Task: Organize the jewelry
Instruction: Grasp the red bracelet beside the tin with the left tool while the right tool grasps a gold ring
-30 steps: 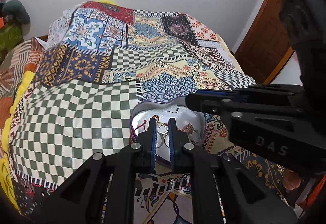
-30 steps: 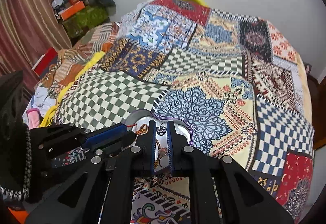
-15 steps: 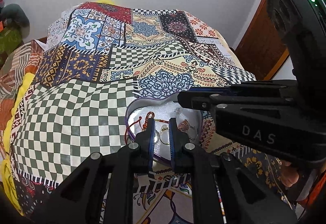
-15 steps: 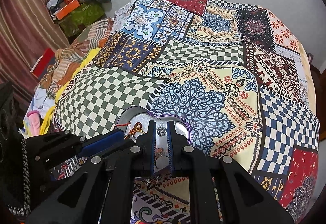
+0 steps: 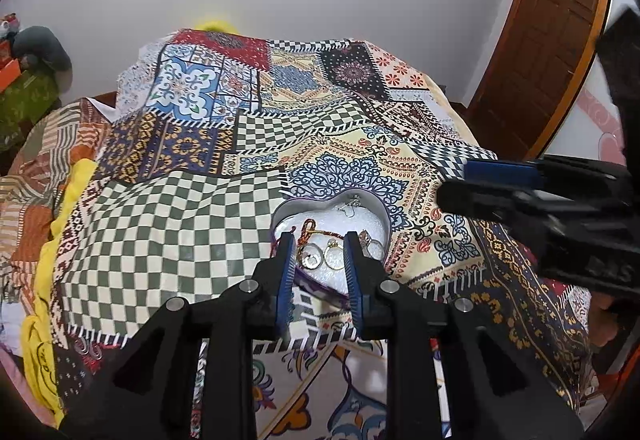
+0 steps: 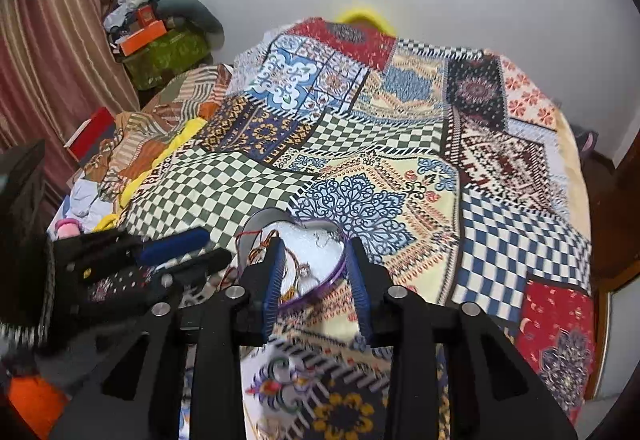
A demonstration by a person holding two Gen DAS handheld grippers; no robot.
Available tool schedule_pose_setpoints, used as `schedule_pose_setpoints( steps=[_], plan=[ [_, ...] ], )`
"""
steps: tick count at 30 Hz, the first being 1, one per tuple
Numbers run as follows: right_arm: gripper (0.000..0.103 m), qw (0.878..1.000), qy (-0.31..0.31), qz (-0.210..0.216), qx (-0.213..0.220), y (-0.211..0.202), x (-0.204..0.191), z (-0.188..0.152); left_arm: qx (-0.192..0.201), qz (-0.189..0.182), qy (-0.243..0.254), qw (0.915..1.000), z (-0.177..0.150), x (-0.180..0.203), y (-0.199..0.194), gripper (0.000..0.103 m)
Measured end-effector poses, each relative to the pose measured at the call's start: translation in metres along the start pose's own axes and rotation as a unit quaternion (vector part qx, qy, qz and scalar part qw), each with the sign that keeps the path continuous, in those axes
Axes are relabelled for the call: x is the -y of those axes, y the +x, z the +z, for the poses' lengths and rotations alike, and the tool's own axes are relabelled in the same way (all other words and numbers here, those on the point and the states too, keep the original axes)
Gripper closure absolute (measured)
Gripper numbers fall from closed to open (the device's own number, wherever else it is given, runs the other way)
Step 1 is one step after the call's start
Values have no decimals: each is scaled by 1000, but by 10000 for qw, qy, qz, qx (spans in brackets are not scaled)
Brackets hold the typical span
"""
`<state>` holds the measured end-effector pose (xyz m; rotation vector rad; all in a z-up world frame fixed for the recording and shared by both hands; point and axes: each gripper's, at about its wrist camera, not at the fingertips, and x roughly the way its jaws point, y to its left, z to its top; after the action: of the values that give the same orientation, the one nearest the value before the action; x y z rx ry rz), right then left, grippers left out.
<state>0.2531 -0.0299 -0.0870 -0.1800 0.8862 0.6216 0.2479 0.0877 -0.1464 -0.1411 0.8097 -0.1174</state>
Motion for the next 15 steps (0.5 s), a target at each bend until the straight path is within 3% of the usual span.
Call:
schedule_pose_setpoints(
  steps=[1, 3, 8, 15],
  plan=[
    [60, 10000, -20, -6, 37, -4, -1, -2, 17, 30, 15, 10000, -1, 0, -3, 76],
    [56, 9997, -118, -84, 172, -15, -4, -11, 23, 73, 51, 10000, -4, 1, -6, 74],
    [56, 9987, -388, -298, 167, -23, -12, -36, -75, 140, 53, 9999, -19, -1, -12, 67],
    [56, 9980, -492, -316, -251, -17, -18, -78, -331, 243, -21, 9992, -52, -6, -18, 67]
  ],
)
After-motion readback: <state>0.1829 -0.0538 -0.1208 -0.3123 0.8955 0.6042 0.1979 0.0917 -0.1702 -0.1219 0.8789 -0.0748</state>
